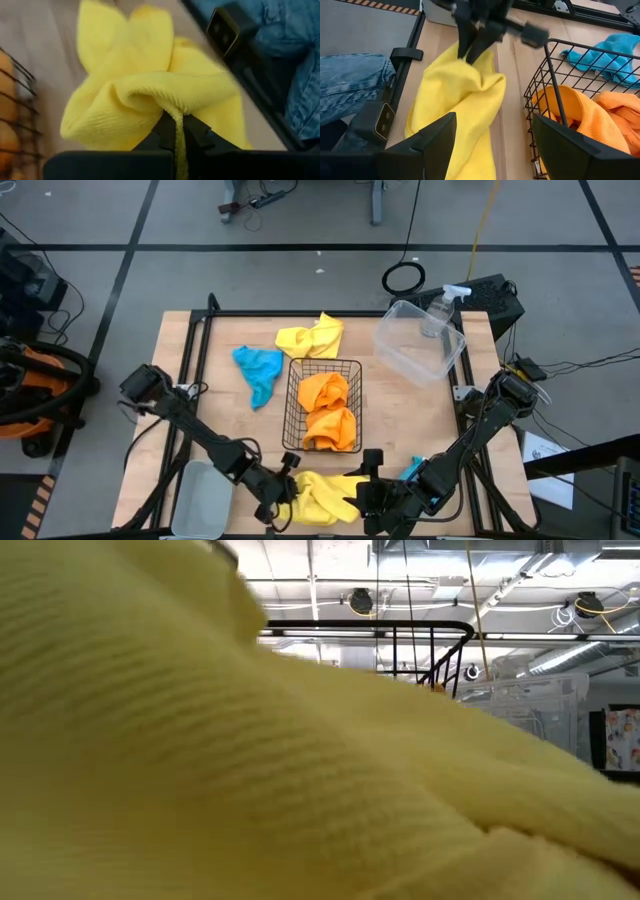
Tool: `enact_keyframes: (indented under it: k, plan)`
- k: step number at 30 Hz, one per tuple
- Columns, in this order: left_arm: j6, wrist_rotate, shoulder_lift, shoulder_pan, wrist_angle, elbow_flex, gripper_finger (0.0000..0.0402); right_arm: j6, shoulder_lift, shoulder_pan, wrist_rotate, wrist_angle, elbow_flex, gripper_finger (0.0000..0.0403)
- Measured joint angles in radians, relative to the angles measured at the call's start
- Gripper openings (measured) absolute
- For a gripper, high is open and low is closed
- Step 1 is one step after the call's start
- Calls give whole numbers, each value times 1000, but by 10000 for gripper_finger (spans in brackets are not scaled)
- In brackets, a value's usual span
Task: Sort microfiber towel by color & place in baskets
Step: Put the bottom yellow microfiber towel into the transparent bin
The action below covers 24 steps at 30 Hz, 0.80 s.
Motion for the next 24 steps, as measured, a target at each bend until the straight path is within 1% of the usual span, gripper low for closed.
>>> enact_keyframes:
  k: [8, 13, 17, 22, 24]
  plan:
    - [158, -90, -119, -14, 4, 1, 10, 2, 5, 0, 0, 11, 0, 254]
    - [258, -114, -169, -16, 20, 2, 10, -18, 41, -2, 4, 32, 0, 254]
    - [342, -142, -189, -16, 80, 2, 10, -63, 83, -21, 67, 121, 0, 254]
    - [446, -209, -200, -21, 183, 11, 11, -194, 130, -46, 74, 248, 0, 254]
    - [470, -223, -201, -21, 190, 27, 11, -231, 135, -52, 76, 259, 0, 254]
